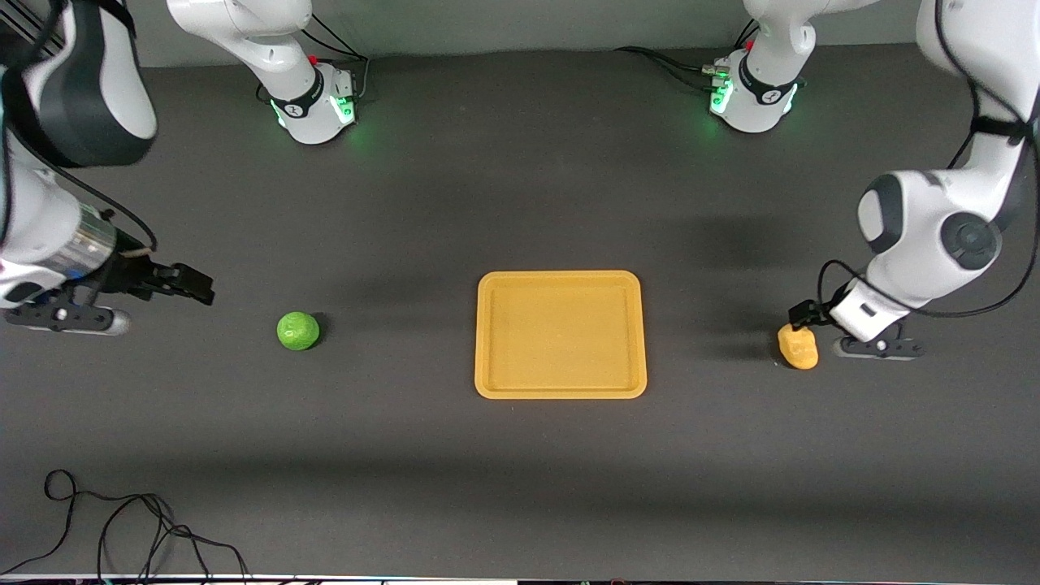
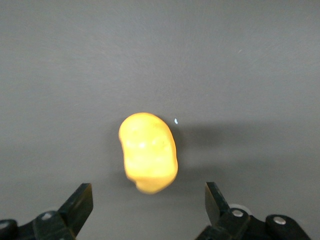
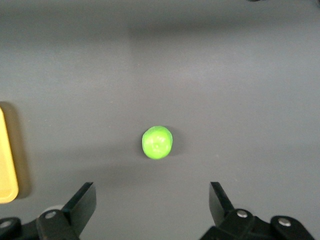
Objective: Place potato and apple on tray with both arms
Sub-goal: 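Reach the left gripper to the potato while the right gripper reaches the apple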
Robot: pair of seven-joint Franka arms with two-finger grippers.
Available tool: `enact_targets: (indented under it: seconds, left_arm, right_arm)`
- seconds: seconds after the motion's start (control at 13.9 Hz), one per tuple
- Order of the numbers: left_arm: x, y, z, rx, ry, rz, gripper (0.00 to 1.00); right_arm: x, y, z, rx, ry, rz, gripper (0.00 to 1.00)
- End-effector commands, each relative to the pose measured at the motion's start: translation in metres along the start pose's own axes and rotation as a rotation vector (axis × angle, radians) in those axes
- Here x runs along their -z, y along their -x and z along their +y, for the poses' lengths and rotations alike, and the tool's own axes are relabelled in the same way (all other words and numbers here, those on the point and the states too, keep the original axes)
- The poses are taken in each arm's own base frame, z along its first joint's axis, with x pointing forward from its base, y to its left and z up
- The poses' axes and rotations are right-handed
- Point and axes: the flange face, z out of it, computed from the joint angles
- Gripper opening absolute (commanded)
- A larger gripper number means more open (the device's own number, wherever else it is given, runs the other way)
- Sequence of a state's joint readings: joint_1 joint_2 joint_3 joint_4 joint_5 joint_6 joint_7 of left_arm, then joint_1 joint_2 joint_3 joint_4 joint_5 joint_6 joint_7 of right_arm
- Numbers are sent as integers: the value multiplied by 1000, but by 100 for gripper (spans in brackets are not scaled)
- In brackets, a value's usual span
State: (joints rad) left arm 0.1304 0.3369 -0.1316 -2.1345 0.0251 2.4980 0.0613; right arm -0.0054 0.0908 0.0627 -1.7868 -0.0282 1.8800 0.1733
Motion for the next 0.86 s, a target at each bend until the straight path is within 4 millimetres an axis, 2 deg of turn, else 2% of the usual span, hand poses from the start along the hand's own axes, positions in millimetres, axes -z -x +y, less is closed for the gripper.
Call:
enact_targets:
  seconds: [0.0,0.07,0.14,0.22,0.29,0.43,0.5,0.58,0.72,0.79]
  left_arm:
    - [-45,-4,6,-18,-5,9,100]
    - [-52,-3,6,-17,-4,6,92]
    - [-52,-3,6,-16,-4,6,77]
    - [-51,-3,7,-15,-4,5,58]
    - [-50,-4,8,-6,-4,8,42]
    - [-44,-6,19,-11,-6,12,23]
    - [-34,-8,24,7,-8,22,18]
    - [-23,-10,35,31,-10,26,18]
    - [6,-11,75,77,-16,17,18]
    - [20,-9,101,102,-22,3,18]
  right_arm:
    - [-42,10,-2,1,0,15,100]
    - [-68,15,-3,4,-9,63,100]
    - [-93,23,-3,4,-19,108,100]
    - [-114,28,-1,4,-21,109,100]
    - [-135,29,-2,7,-17,82,100]
    - [-189,30,-5,-2,-8,-13,100]
    - [-213,28,-9,3,-6,-47,100]
    - [-227,25,-9,0,-6,-59,100]
    - [-260,25,-10,-1,-12,-55,100]
    - [-273,25,-10,-1,-15,-54,100]
